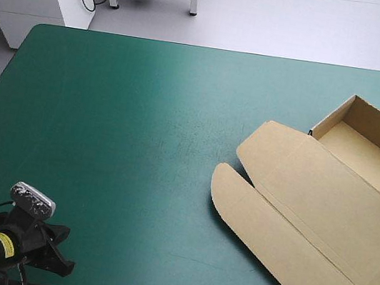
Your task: Fold the box
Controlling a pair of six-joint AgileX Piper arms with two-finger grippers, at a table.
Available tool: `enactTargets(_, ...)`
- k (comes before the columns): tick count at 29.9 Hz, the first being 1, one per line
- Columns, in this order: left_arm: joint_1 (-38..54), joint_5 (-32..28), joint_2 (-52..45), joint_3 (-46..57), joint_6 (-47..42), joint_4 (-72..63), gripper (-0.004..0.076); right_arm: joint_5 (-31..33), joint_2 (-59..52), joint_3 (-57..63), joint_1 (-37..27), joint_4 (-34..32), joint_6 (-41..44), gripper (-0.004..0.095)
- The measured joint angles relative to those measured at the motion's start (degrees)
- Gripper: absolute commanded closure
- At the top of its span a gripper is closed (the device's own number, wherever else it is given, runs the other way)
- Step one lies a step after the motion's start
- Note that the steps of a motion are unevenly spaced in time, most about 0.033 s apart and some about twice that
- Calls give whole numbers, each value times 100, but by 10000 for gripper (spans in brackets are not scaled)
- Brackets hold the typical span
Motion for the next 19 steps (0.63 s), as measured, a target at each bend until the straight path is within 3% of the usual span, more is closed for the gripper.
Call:
enactTargets(4,0,0,0,0,0,0,732,32,-786,394,26,533,-251,786)
enactTargets(8,0,-6,0,0,-10,0,732,32,-1609,1054,417,668,-452,911)
enactTargets(14,0,-17,0,0,-43,0,732,34,-3060,2306,1339,771,-739,926)
enactTargets(19,0,-17,0,0,-43,0,732,39,-4105,3269,1737,791,-950,927)
